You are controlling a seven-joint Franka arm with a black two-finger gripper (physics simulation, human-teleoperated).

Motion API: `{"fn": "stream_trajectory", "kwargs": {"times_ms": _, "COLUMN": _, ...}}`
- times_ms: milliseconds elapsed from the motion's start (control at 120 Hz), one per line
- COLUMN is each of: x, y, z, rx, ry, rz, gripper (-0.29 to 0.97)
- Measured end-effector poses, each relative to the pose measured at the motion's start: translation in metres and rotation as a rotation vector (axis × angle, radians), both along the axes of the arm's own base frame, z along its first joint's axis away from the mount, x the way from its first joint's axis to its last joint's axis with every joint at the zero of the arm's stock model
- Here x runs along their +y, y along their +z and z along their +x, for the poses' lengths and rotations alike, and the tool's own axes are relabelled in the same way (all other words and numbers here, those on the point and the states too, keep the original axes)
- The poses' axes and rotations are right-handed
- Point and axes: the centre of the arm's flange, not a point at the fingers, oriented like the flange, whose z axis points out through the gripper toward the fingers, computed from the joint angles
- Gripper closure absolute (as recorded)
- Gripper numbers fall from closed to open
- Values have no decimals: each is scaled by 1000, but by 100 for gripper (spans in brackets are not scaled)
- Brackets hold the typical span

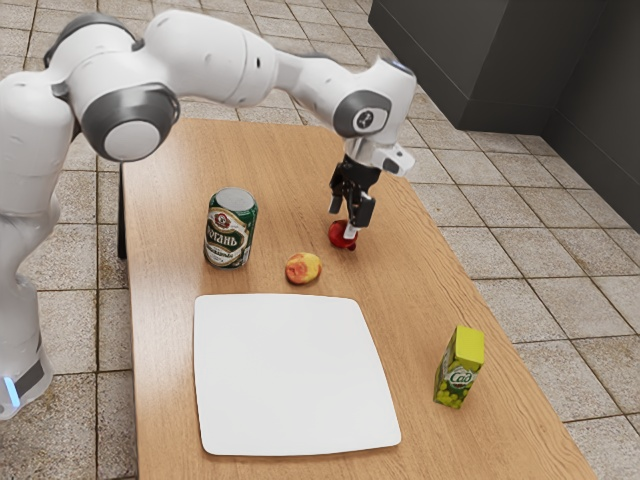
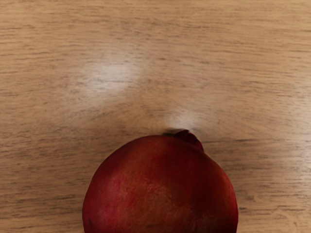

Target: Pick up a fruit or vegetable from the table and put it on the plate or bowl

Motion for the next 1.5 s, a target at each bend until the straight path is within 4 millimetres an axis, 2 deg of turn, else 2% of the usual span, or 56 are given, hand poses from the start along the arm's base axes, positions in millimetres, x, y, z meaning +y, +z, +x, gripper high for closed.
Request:
{"fn": "stream_trajectory", "kwargs": {"times_ms": 433, "x": -7, "y": -20, "z": 9, "rx": 1, "ry": 1, "rz": 10, "gripper": 1}}
{"fn": "stream_trajectory", "kwargs": {"times_ms": 617, "x": -5, "y": -26, "z": 11, "rx": 2, "ry": 7, "rz": 16, "gripper": 9}}
{"fn": "stream_trajectory", "kwargs": {"times_ms": 825, "x": -5, "y": -26, "z": 12, "rx": -2, "ry": 7, "rz": 18, "gripper": 25}}
{"fn": "stream_trajectory", "kwargs": {"times_ms": 1150, "x": -5, "y": -31, "z": 13, "rx": 2, "ry": 4, "rz": 32, "gripper": 33}}
{"fn": "stream_trajectory", "kwargs": {"times_ms": 1217, "x": -5, "y": -26, "z": 13, "rx": -8, "ry": 3, "rz": 30, "gripper": 34}}
{"fn": "stream_trajectory", "kwargs": {"times_ms": 1267, "x": -4, "y": -15, "z": 12, "rx": -26, "ry": 4, "rz": 23, "gripper": 36}}
{"fn": "stream_trajectory", "kwargs": {"times_ms": 1358, "x": -7, "y": 21, "z": 3, "rx": -80, "ry": -10, "rz": -11, "gripper": 39}}
{"fn": "stream_trajectory", "kwargs": {"times_ms": 1442, "x": -33, "y": 61, "z": -17, "rx": -127, "ry": -76, "rz": -60, "gripper": 38}}
{"fn": "stream_trajectory", "kwargs": {"times_ms": 1500, "x": -64, "y": 74, "z": -30, "rx": -127, "ry": -147, "rz": -84, "gripper": 37}}
